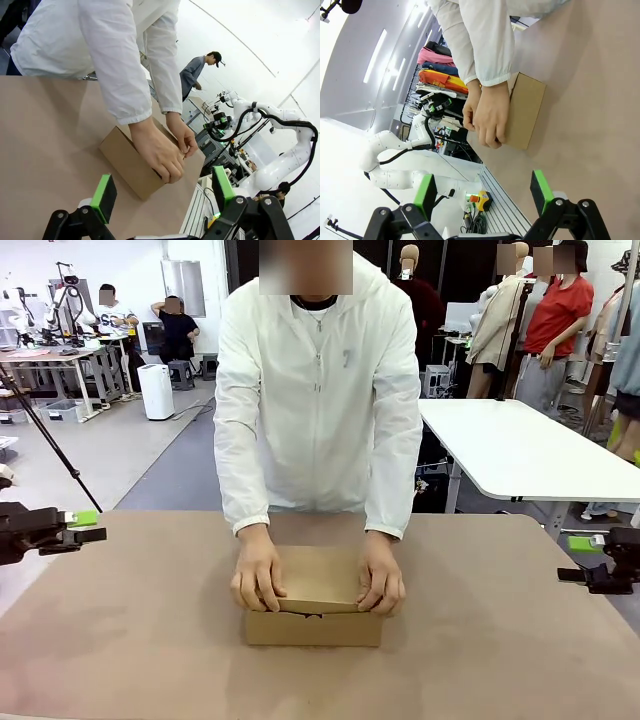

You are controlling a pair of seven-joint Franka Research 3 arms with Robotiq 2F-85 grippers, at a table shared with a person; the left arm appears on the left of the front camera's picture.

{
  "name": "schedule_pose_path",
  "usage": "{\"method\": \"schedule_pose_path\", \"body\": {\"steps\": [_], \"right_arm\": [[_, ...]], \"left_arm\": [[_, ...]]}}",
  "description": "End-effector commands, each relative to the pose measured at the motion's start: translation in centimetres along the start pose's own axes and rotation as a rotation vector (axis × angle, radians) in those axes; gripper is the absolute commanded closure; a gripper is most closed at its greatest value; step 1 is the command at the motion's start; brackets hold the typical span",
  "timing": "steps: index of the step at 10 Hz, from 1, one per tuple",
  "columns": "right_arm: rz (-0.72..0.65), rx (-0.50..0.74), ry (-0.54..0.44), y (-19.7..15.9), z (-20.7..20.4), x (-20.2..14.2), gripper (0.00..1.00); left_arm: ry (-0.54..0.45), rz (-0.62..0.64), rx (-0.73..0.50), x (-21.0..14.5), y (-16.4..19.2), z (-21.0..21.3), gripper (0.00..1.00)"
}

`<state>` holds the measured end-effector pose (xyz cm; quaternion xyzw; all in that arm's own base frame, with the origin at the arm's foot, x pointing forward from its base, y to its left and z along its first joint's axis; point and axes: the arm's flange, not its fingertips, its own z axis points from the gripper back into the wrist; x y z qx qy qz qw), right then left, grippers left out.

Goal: Pack the items into the box.
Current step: Close the Mailer Box.

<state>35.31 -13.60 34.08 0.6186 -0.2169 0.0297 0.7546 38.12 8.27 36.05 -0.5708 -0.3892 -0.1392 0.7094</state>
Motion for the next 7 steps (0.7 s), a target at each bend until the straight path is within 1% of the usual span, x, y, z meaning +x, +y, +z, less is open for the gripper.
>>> {"method": "schedule_pose_path", "body": {"steps": [1, 7], "right_arm": [[0.007, 0.011, 0.002, 0.23, -0.10, 0.13, 0.00], [0.007, 0.011, 0.002, 0.23, -0.10, 0.13, 0.00]], "left_arm": [[-0.010, -0.004, -0.001, 0.03, -0.10, -0.06, 0.00], [-0.010, -0.004, -0.001, 0.03, -0.10, -0.06, 0.00]]}}
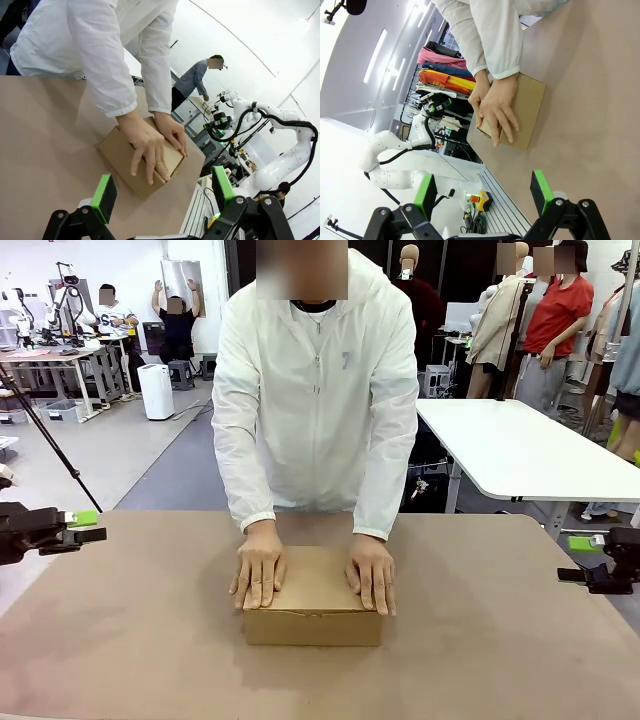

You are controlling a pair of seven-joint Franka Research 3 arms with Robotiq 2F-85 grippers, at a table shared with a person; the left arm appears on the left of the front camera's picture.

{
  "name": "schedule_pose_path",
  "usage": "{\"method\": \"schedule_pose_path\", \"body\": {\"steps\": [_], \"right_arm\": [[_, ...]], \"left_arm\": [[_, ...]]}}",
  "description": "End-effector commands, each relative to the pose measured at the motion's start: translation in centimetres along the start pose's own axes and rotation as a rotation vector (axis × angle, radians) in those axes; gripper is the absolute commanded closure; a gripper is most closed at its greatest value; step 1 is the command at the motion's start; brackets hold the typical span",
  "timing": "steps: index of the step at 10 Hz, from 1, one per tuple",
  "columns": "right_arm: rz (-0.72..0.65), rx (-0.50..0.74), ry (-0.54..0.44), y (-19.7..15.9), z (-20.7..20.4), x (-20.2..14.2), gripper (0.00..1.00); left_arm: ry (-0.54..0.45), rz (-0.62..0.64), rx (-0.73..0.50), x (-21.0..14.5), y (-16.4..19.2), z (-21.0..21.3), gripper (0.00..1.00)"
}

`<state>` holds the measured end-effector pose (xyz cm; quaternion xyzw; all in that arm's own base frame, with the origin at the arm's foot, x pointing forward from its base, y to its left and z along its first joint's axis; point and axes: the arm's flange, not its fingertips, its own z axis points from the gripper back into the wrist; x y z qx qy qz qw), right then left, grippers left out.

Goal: Pack the items into the box.
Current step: Close the Mailer Box.

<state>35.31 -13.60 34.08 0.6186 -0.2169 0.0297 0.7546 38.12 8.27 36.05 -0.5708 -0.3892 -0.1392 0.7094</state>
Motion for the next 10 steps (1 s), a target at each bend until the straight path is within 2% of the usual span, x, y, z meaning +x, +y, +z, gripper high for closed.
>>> {"method": "schedule_pose_path", "body": {"steps": [1, 10], "right_arm": [[0.007, 0.011, 0.002, 0.23, -0.10, 0.13, 0.00], [0.007, 0.011, 0.002, 0.23, -0.10, 0.13, 0.00]], "left_arm": [[-0.010, -0.004, -0.001, 0.03, -0.10, -0.06, 0.00], [-0.010, -0.004, -0.001, 0.03, -0.10, -0.06, 0.00]]}}
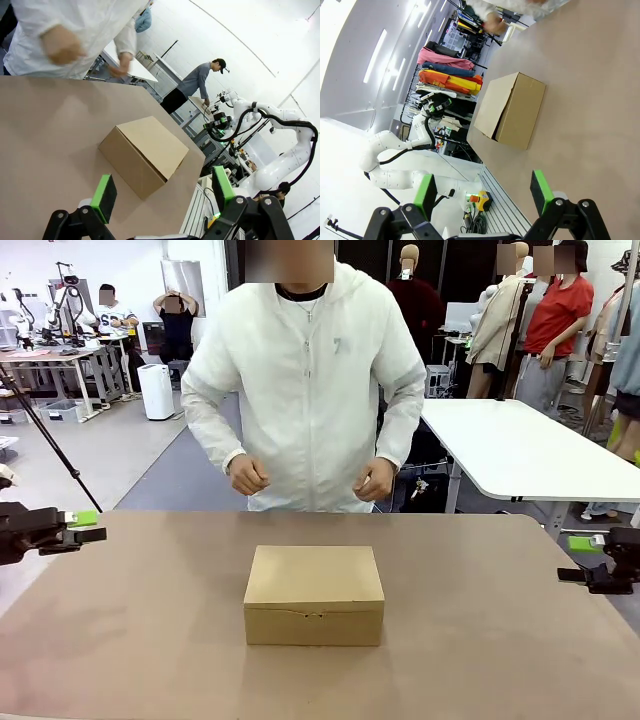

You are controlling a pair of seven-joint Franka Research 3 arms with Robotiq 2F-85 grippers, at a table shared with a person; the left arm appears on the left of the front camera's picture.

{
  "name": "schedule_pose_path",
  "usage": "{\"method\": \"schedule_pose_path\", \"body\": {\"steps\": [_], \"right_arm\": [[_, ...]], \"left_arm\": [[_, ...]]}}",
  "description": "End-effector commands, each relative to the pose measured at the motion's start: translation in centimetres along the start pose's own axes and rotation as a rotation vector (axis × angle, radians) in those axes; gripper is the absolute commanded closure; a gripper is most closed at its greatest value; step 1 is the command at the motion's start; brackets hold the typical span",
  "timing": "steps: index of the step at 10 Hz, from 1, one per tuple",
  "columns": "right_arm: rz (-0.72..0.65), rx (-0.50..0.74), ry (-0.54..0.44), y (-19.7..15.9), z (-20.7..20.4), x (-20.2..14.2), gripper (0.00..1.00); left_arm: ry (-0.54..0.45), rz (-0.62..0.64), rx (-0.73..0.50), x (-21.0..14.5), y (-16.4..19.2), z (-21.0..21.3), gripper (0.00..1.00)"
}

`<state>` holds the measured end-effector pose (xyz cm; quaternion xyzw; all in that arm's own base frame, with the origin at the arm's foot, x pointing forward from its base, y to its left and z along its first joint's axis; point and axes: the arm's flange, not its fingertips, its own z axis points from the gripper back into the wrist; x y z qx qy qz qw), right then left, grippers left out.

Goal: Pack the items into the box.
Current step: Close the Mailer Box.

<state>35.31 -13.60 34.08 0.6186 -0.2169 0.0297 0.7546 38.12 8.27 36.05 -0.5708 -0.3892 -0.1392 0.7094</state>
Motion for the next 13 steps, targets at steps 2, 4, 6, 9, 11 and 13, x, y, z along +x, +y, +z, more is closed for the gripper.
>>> {"method": "schedule_pose_path", "body": {"steps": [2, 4, 6, 9, 11, 13], "right_arm": [[0.007, 0.011, 0.002, 0.23, -0.10, 0.13, 0.00], [0.007, 0.011, 0.002, 0.23, -0.10, 0.13, 0.00], [0.007, 0.011, 0.002, 0.23, -0.10, 0.13, 0.00], [0.007, 0.011, 0.002, 0.23, -0.10, 0.13, 0.00], [0.007, 0.011, 0.002, 0.23, -0.10, 0.13, 0.00], [0.007, 0.011, 0.002, 0.23, -0.10, 0.13, 0.00]], "left_arm": [[-0.010, -0.004, -0.001, 0.03, -0.10, -0.06, 0.00], [-0.010, -0.004, -0.001, 0.03, -0.10, -0.06, 0.00], [-0.010, -0.004, -0.001, 0.03, -0.10, -0.06, 0.00], [-0.010, -0.004, -0.001, 0.03, -0.10, -0.06, 0.00], [-0.010, -0.004, -0.001, 0.03, -0.10, -0.06, 0.00], [-0.010, -0.004, -0.001, 0.03, -0.10, -0.06, 0.00]]}}
